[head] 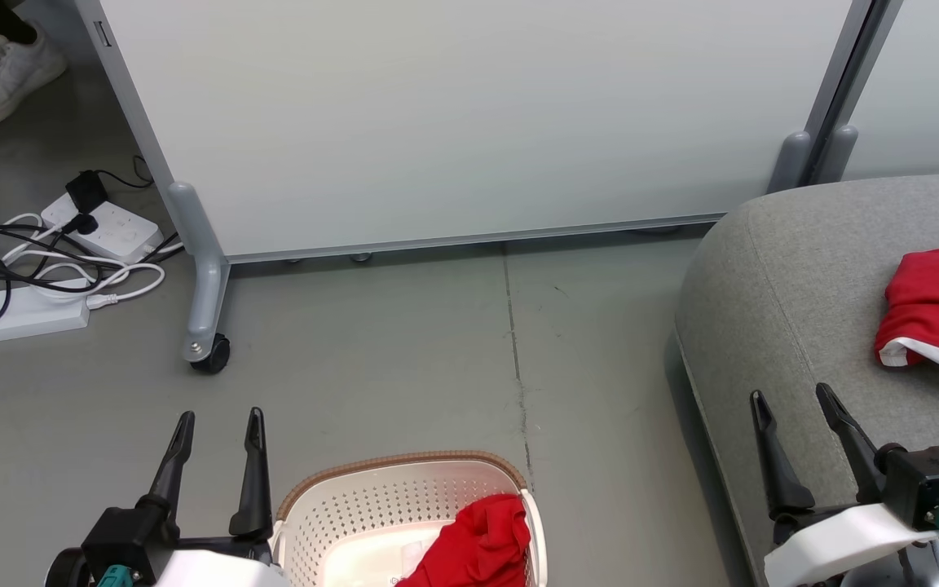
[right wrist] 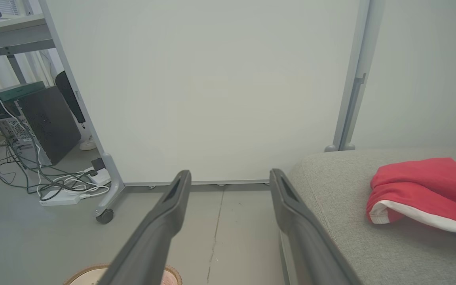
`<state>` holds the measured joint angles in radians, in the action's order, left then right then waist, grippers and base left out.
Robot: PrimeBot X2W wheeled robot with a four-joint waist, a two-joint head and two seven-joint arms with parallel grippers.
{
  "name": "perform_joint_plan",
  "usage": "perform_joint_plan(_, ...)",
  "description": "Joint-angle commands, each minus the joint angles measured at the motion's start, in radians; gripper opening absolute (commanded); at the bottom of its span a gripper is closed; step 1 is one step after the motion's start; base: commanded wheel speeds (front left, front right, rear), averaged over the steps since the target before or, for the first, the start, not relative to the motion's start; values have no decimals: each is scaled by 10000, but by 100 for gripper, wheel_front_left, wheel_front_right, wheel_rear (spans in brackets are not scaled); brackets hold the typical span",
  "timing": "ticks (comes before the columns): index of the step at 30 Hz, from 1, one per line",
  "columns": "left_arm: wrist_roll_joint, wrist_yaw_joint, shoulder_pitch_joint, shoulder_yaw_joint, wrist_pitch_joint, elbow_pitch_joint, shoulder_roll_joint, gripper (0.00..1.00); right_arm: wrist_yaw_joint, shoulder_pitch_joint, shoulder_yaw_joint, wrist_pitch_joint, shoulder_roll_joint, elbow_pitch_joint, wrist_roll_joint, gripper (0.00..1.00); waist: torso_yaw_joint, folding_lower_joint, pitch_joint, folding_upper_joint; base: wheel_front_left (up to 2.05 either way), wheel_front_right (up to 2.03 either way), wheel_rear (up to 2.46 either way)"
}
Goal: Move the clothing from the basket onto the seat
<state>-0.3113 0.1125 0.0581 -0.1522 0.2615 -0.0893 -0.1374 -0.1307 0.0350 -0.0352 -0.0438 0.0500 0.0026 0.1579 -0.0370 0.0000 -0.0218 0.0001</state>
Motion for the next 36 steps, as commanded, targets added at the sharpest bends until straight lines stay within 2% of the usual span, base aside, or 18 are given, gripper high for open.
perform_joint_plan(1,100,-77,92,87,35,-39,39,100,-2,110,28,23,30,-65,25,100,2,0,6,-1,0,0,0)
perform_joint_plan(15,586,-413,-38,455,36,-233,359,100,-2,132,99,69,29,-114,57,100,208,0,11,-1,0,0,0)
perform_joint_plan(21,985,-427,-633,340,36,-107,405,100,-2,79,244,114,30,-256,71,100,444,0,208,-1,0,0,0)
perform_joint_plan(27,1399,-485,-1946,-184,34,-90,559,100,-2,-292,352,184,30,-694,22,100,565,0,984,-1,0,0,0)
perform_joint_plan(33,1381,-412,-3273,-715,-93,-1047,729,100,-2,-813,352,199,33,-1085,-89,100,431,0,2055,-1,0,0,0)
perform_joint_plan(34,1304,-389,-3811,-957,-115,-1613,761,100,-2,-1095,393,189,36,-1213,-87,100,322,0,2599,-1,0,0,0)
perform_joint_plan(36,1223,-393,-4058,-1116,-102,-1943,787,100,-2,-1234,414,148,33,-1281,-62,100,267,0,2849,-1,0,0,0)
